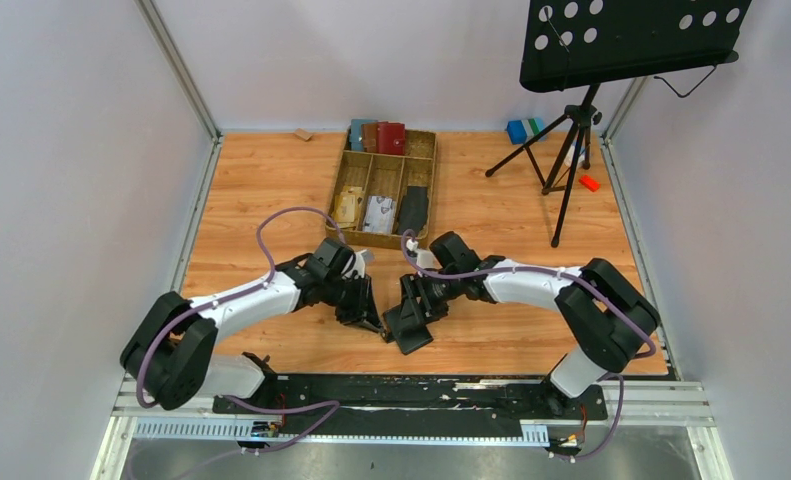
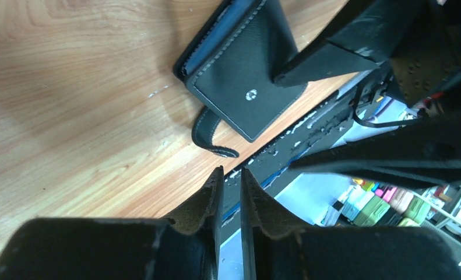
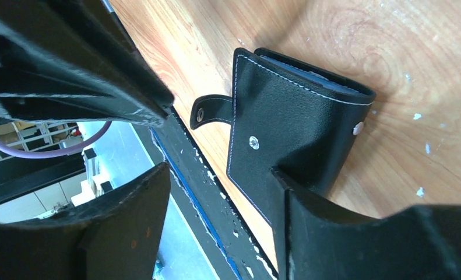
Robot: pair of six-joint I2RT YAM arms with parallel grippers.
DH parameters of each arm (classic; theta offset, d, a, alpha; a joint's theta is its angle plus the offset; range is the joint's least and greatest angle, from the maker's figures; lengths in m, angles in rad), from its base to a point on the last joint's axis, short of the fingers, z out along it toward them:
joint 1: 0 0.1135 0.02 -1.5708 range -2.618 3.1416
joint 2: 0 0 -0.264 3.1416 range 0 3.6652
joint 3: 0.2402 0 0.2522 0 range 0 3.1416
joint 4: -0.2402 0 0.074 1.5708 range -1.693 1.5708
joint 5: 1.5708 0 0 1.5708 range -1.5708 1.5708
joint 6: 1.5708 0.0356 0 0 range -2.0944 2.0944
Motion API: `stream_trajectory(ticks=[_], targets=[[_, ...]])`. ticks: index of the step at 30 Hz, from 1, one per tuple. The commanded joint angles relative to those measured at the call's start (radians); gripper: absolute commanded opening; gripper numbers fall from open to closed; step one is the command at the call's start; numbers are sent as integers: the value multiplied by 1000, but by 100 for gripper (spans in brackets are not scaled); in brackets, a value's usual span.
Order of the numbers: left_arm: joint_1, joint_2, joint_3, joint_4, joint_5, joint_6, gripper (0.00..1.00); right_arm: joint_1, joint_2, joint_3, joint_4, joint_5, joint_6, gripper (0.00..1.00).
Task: Take the credit cards out of the card holder
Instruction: Close the card holder at the center of the board.
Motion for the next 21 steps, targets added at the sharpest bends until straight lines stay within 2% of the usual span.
stream_trajectory(ticks=[1,3,6,9,14,17,21], targets=[[-3,-67,-23,4,-4,9,23,-9,62,19,16,-13,9,57],[-4,-70,-39,30,7,-4,23,-20,103,19,19,-24,13,45],[-3,-76,-50,35,7,-10,24,-31,152,23,22,-31,24,22],[-3,-103,-57,29,-1,-6,21,-34,183,31,38,-48,32,8],[-3,-135,-77,-12,-31,19,12,-37,159,48,37,-42,30,2],[-4,-123,-103,23,-4,12,1,-41,126,64,39,-39,29,0],[-4,-72,-109,78,9,-1,0,-47,39,69,65,-16,26,0]])
